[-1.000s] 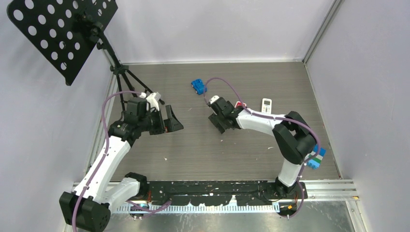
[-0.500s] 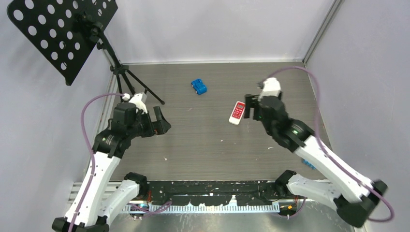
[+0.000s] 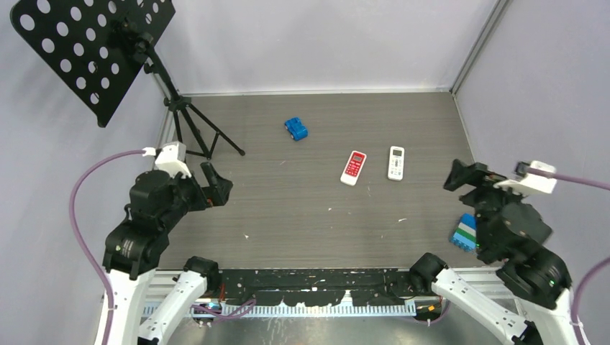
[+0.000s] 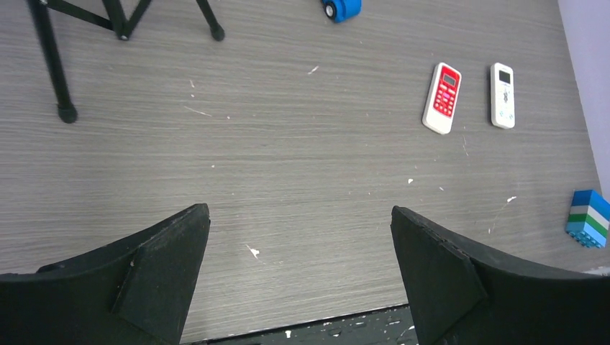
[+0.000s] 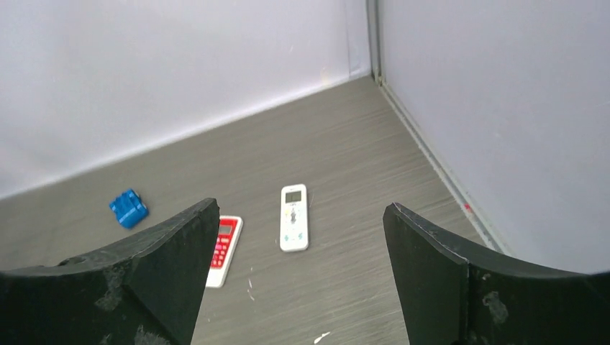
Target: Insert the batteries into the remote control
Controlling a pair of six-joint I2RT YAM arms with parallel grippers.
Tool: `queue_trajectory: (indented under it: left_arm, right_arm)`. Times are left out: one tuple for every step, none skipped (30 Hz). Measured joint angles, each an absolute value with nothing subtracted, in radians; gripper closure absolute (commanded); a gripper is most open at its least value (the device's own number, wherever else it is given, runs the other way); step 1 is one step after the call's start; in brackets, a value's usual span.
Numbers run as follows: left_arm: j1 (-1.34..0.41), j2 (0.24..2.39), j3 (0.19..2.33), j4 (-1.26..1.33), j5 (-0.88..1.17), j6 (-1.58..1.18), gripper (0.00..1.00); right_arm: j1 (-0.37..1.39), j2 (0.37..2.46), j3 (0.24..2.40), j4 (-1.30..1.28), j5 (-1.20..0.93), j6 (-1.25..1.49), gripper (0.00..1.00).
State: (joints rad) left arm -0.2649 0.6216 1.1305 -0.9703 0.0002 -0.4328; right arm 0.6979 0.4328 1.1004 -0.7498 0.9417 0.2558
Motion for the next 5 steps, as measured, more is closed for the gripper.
queue_trajectory:
  left_arm:
    - [-0.265,0.615,1.143,-0.98,-0.009,-0.43,0.0]
    - [-0.265,0.609,1.154,-0.989,-0.015,-0.427,0.01]
    - [-0.265,0.601,1.165,-0.997,-0.021,-0.421,0.0]
    - [-0.265,0.594,1.175,-1.004,-0.026,-0.416,0.0]
    - [-0.265,0.588,1.184,-1.008,-0.027,-0.413,0.0]
  right_arm:
    - [0.698,0.416,1.119,-0.754,0.952,0.245,0.11]
    - [0.698,0.404,1.136,-0.756,0.959,0.235,0.11]
    - [0.698,0.397,1.147,-0.757,0.963,0.228,0.11]
    - [0.698,0.392,1.159,-0.757,0.966,0.218,0.1]
    - [0.698,0.39,1.168,-0.757,0.968,0.211,0.1]
